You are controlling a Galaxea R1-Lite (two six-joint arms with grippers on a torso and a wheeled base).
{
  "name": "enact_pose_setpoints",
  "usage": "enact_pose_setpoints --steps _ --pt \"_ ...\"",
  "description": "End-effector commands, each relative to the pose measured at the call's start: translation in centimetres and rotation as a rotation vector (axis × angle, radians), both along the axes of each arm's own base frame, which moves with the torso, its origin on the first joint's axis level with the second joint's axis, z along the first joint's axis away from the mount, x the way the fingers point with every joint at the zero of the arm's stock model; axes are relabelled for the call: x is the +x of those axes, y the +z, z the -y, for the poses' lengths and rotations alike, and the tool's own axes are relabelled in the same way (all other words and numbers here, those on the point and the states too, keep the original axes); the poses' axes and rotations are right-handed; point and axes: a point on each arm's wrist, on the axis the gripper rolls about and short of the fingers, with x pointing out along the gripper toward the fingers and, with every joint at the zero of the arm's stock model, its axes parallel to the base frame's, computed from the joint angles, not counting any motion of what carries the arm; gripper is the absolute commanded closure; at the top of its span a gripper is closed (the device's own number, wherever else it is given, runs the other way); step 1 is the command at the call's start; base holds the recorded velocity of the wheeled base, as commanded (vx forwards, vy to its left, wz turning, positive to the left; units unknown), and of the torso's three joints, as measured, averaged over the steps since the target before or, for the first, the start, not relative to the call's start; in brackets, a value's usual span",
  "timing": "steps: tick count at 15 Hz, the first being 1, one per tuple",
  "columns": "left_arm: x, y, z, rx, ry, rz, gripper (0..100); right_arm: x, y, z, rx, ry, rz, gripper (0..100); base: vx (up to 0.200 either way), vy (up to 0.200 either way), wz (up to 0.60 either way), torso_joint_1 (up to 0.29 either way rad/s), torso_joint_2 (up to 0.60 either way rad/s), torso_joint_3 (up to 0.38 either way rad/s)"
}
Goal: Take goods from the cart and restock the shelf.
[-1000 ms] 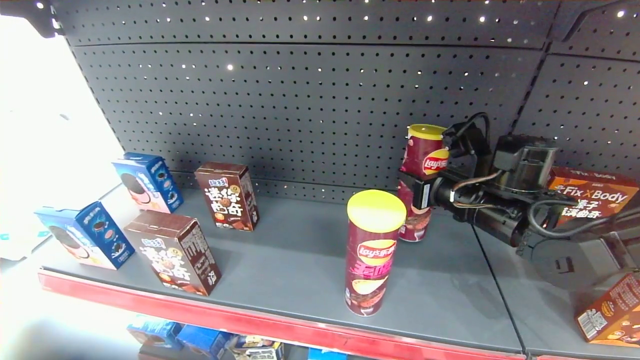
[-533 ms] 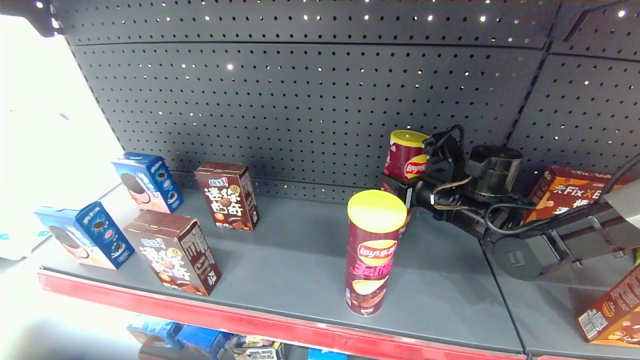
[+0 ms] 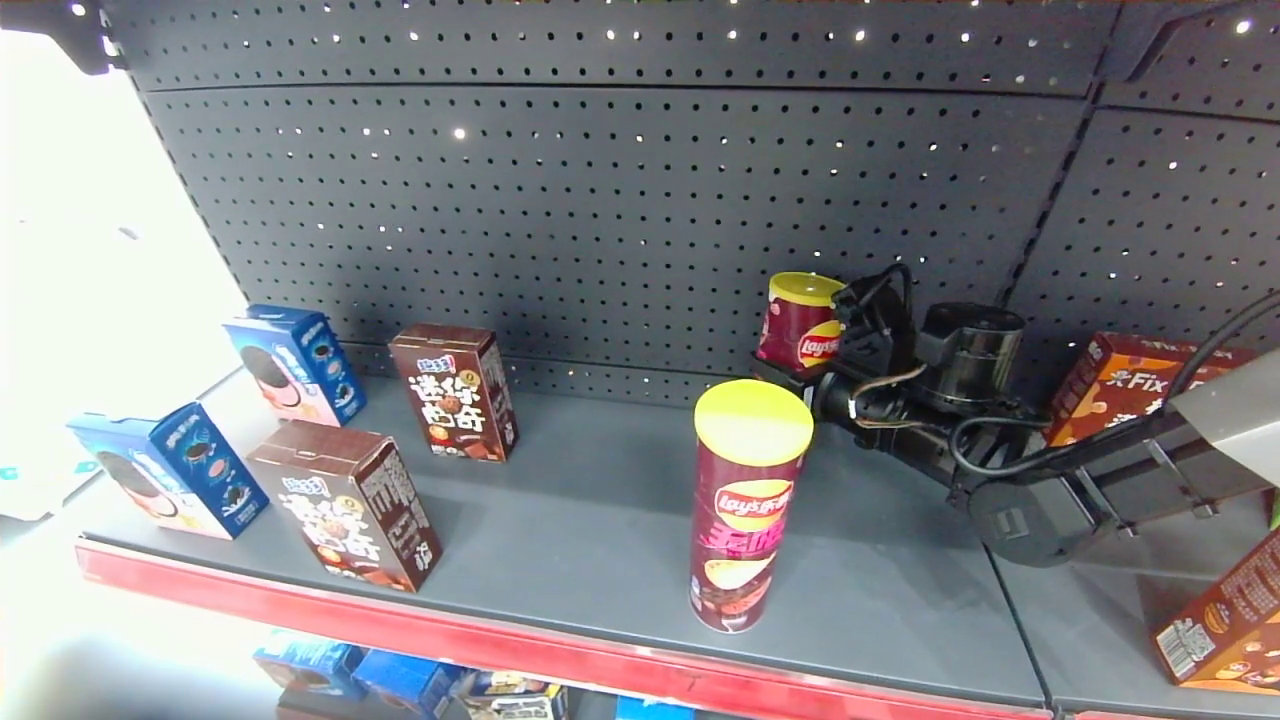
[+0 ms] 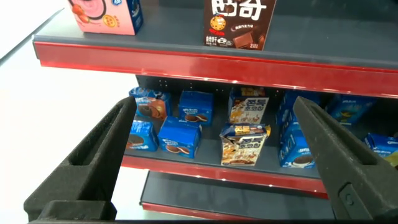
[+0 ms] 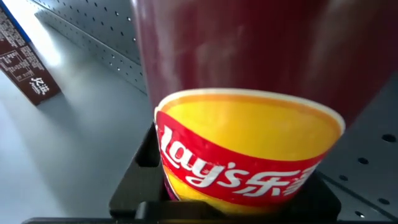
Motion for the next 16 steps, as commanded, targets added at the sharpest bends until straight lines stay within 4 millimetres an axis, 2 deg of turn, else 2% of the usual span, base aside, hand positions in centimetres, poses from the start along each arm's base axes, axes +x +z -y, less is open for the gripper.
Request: enact_pose_setpoints --steps 1,5,6,12,15,16 --pt "0.0 0.0 0.0 0.000 0.002 -0.001 0 -0.1 0.0 0.0 0.002 0.005 0.009 100 0.000 0.000 0.00 0.000 0.00 0.000" --pt "0.0 0.0 0.0 0.000 0.002 -0.001 0 -0.2 0.0 -0.3 0.003 0.015 0.010 100 0.000 0.000 0.00 0.000 0.00 0.000" --pt "0.0 0.0 0.0 0.000 0.002 -0.001 0 -0.2 0.0 -0.3 0.002 0.015 0.009 0 0.000 0.000 0.00 0.000 0.00 0.000" --pt "0.0 0.0 0.0 0.000 0.001 -0.001 0 -0.7 0.4 -0.2 0.000 0.011 0.008 0 0.000 0.000 0.00 0.000 0.00 0.000" --pt "0.0 0.0 0.0 0.000 0.002 -0.001 0 -2.5 0.5 1.3 -0.042 -0.005 -0.002 0 0.000 0.000 0.00 0.000 0.00 0.000" --pt "0.0 0.0 0.0 0.000 0.001 -0.001 0 -3.7 0.6 2.5 -0.054 -0.019 -0.022 0 0.000 0.000 0.00 0.000 0.00 0.000"
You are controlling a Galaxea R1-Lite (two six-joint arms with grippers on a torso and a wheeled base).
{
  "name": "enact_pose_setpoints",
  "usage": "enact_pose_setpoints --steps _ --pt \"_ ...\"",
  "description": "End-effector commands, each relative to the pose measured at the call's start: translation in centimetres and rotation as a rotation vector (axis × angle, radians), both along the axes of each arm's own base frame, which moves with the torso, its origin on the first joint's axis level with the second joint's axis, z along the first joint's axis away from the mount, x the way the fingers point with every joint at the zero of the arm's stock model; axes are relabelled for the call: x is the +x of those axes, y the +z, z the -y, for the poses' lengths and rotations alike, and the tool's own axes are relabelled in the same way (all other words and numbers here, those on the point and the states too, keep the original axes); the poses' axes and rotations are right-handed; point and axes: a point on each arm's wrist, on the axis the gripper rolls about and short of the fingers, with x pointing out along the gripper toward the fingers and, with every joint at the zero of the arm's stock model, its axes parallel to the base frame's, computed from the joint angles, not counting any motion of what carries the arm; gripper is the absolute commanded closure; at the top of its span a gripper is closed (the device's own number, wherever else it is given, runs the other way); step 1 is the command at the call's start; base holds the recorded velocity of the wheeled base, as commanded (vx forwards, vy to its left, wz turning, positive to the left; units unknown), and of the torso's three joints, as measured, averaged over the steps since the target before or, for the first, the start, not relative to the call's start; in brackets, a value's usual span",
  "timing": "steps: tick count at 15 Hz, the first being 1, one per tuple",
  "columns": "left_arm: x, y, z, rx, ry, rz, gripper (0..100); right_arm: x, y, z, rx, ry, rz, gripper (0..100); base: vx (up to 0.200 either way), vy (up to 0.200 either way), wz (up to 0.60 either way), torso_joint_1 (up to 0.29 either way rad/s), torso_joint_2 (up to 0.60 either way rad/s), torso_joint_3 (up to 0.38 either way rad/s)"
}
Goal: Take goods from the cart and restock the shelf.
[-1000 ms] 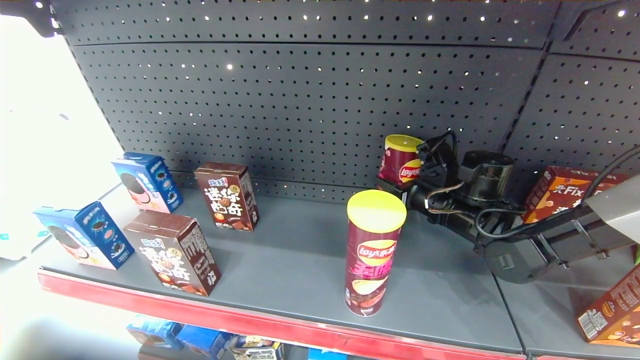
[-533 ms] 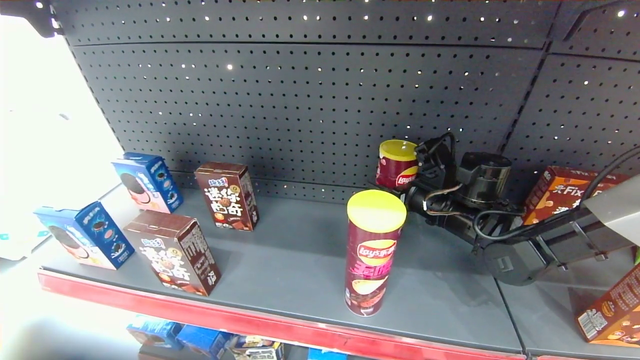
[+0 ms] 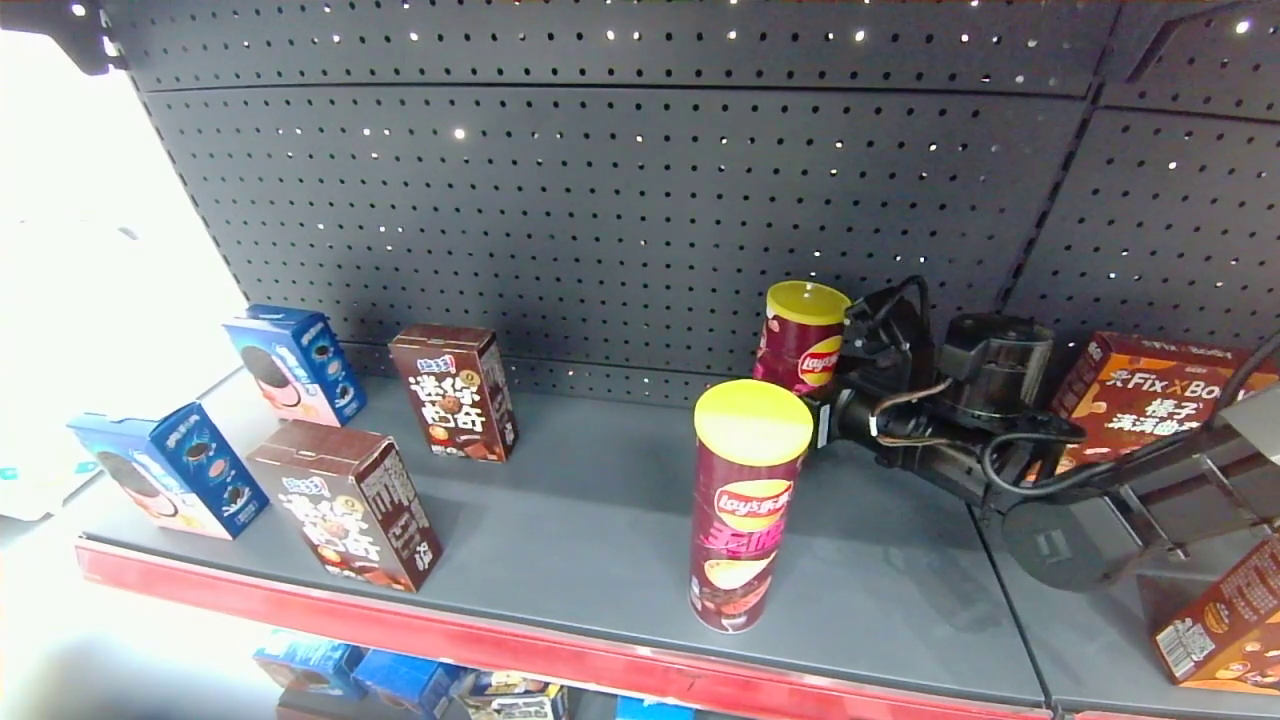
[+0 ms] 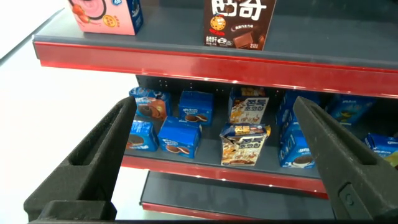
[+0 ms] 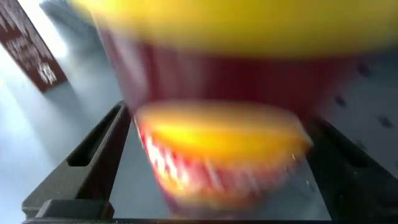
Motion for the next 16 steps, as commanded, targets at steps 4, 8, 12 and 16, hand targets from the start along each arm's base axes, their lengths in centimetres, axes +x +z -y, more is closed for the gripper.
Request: enact_pose_setpoints --steps 4,8,12,16 --pt "0.0 0.0 0.0 0.000 0.000 -0.001 0 -4.7 2.0 3.5 -0.001 -0.029 0.009 0 0.000 0.000 0.00 0.000 0.00 0.000" --pt "0.0 0.0 0.0 0.000 0.000 -0.001 0 -9.6 4.2 5.4 0.009 -0.032 0.027 0 0.000 0.000 0.00 0.000 0.00 0.000" --pt "0.0 0.0 0.0 0.000 0.000 -0.001 0 -13.2 5.3 7.0 0.026 -0.085 0.063 0 0.000 0.000 0.00 0.000 0.00 0.000" --pt "0.0 0.0 0.0 0.000 0.001 -0.001 0 -17.5 6.2 9.3 0.059 -0.097 0.110 0 0.000 0.000 0.00 0.000 0.00 0.000"
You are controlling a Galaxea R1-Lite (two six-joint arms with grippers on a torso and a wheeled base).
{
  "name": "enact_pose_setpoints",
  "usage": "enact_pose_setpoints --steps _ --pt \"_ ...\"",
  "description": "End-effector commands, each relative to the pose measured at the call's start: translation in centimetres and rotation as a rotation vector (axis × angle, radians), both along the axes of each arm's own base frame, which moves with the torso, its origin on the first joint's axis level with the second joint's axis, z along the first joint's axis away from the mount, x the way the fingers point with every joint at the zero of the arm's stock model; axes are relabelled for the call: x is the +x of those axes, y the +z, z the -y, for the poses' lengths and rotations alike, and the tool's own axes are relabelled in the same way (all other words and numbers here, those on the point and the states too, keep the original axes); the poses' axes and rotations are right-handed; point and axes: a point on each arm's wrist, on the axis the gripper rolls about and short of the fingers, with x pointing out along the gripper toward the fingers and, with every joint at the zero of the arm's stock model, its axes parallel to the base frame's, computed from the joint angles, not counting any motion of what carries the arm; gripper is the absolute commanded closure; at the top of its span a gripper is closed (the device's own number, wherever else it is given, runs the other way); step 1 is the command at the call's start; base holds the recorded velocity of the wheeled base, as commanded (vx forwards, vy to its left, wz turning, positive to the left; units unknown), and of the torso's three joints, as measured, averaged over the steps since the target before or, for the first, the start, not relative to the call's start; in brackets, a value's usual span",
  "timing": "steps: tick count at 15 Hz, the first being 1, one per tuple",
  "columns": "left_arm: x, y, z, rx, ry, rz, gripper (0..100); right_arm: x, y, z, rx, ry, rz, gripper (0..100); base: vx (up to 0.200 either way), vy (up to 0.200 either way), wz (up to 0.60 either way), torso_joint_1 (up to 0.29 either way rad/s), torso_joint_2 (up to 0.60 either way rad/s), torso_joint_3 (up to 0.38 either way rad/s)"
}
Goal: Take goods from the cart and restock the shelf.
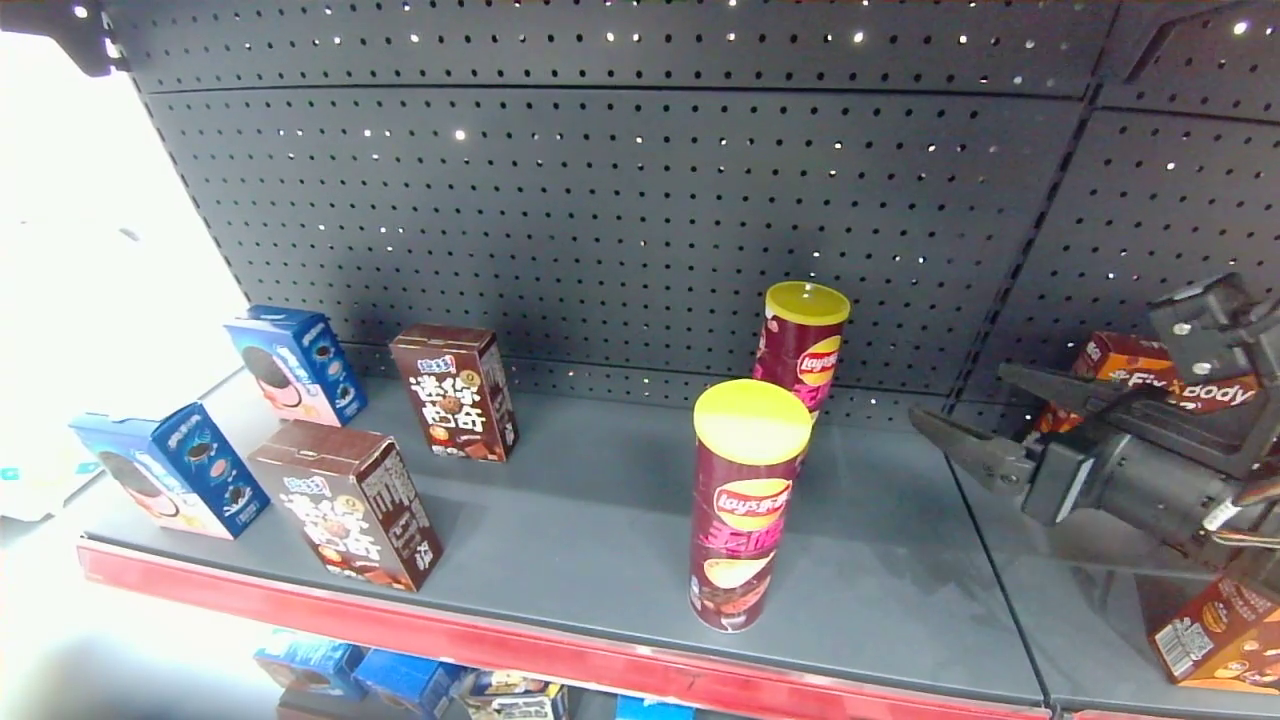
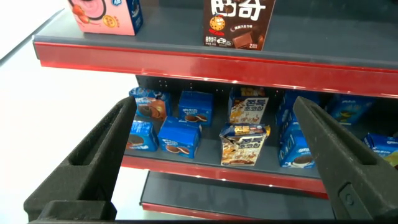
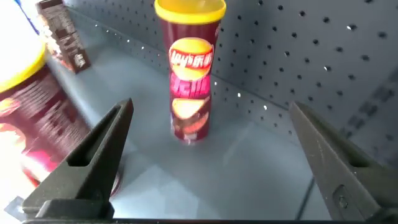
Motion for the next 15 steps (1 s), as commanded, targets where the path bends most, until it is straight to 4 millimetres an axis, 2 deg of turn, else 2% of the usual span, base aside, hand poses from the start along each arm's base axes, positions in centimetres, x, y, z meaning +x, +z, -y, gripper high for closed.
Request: enact_pose_setpoints --steps 1,4,6,7,8,9,12,15 --pt "0.0 0.0 0.0 0.000 0.000 -0.001 0 -3.6 1.4 2.2 0.041 -0.028 0.084 0 0.000 0.000 0.00 0.000 0.00 0.000" --pt "0.0 0.0 0.0 0.000 0.000 -0.001 0 -6.5 0.1 4.6 0.038 -0.090 0.104 0 0.000 0.000 0.00 0.000 0.00 0.000" --pt "0.0 0.0 0.0 0.000 0.001 -0.001 0 -9.2 -0.4 6.4 0.035 -0.163 0.121 0 0.000 0.000 0.00 0.000 0.00 0.000" --pt "0.0 0.0 0.0 0.000 0.000 -0.001 0 -9.5 -0.5 6.5 0.034 -0.171 0.119 0 0.000 0.000 0.00 0.000 0.00 0.000" --pt "0.0 0.0 0.0 0.000 0.001 -0.001 0 -12.1 -1.9 7.4 0.019 -0.211 0.078 0 0.000 0.000 0.00 0.000 0.00 0.000" --pt "0.0 0.0 0.0 0.000 0.000 -0.001 0 -13.3 -2.8 7.8 0.005 -0.239 0.061 0 0.000 0.000 0.00 0.000 0.00 0.000" --pt "0.0 0.0 0.0 0.000 0.000 -0.001 0 -15.5 -4.9 8.5 -0.067 -0.351 0.076 0 0.000 0.000 0.00 0.000 0.00 0.000" --pt "0.0 0.0 0.0 0.000 0.000 -0.001 0 -16.3 -5.9 8.8 -0.192 -0.451 0.079 0 0.000 0.000 0.00 0.000 0.00 0.000"
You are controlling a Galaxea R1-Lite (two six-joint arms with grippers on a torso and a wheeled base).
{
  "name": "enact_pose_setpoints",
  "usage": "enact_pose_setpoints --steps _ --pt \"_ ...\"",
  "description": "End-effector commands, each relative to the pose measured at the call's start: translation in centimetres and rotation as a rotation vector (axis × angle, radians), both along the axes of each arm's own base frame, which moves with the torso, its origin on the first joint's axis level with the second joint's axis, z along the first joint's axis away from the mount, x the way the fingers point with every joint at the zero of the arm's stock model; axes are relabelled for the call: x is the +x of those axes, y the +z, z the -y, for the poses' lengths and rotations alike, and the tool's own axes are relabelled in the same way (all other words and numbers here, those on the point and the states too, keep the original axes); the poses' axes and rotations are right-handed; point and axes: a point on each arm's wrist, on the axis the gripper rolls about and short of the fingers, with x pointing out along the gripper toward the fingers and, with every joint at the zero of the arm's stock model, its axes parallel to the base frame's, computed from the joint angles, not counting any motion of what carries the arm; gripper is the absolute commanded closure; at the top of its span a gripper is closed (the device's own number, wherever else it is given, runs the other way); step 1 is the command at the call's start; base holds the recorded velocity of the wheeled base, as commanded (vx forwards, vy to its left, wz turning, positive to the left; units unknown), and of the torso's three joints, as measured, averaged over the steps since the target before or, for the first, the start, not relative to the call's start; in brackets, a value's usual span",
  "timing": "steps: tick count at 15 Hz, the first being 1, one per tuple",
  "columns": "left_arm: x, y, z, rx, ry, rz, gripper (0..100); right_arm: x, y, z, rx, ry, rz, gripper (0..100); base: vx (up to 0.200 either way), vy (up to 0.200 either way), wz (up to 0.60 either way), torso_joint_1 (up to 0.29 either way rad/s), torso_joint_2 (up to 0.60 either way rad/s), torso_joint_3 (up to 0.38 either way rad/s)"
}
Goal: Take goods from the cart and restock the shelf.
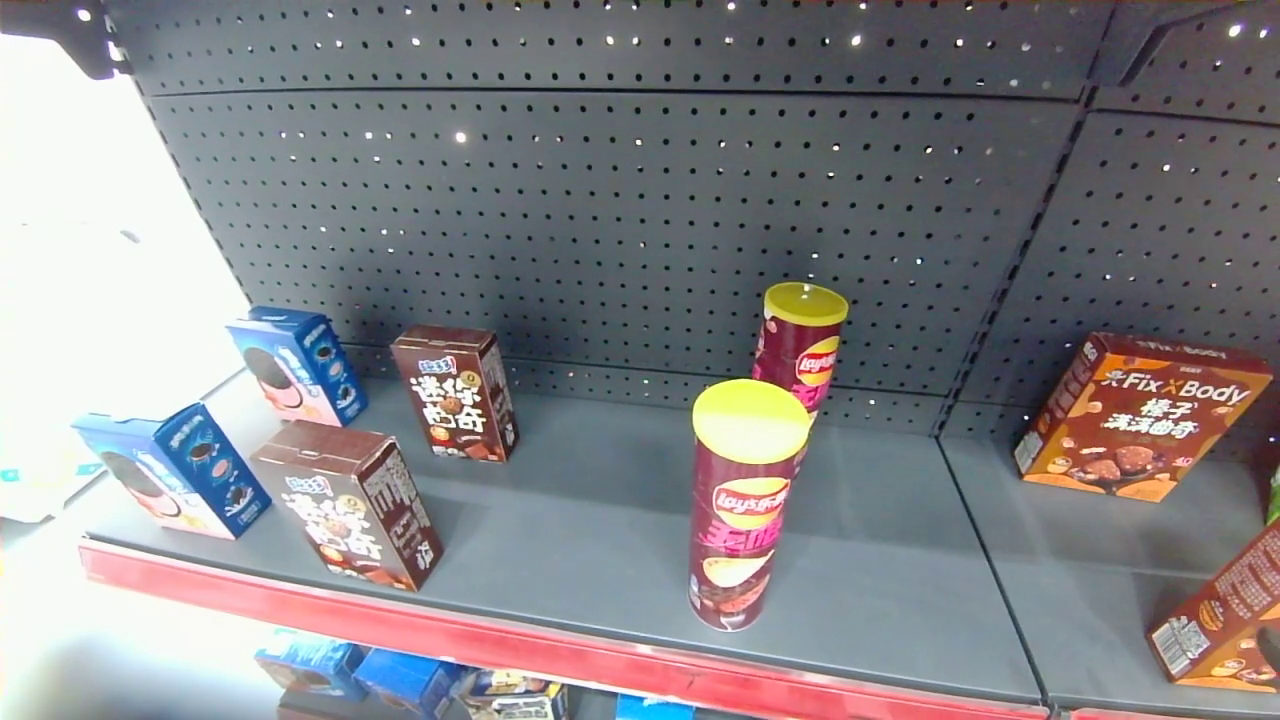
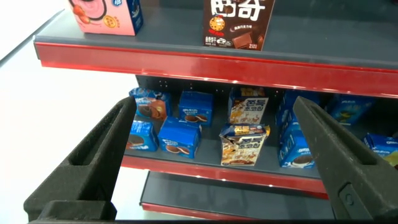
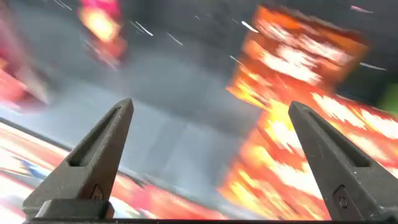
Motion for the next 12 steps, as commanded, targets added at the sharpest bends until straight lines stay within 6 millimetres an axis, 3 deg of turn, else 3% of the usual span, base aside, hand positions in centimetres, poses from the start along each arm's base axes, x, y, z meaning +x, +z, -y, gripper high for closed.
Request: enact_pose_setpoints --steps 1,4,11,12 --pt "0.01 0.01 0.00 0.000 0.000 -0.001 0 -1.14 -0.24 0.13 -0.011 -0.030 0.058 0 0.000 0.000 0.00 0.000 0.00 0.000" --pt "0.01 0.01 0.00 0.000 0.000 -0.001 0 -1.18 -0.29 0.12 -0.011 -0.027 0.058 0 0.000 0.000 -0.40 0.003 0.00 0.005" --pt "0.01 0.01 0.00 0.000 0.000 -0.001 0 -1.17 -0.43 0.11 -0.004 -0.024 0.049 0 0.000 0.000 0.00 0.000 0.00 0.000" --pt "0.01 0.01 0.00 0.000 0.000 -0.001 0 -1.16 -0.47 0.12 -0.005 -0.028 0.048 0 0.000 0.000 -0.60 0.002 0.00 -0.002"
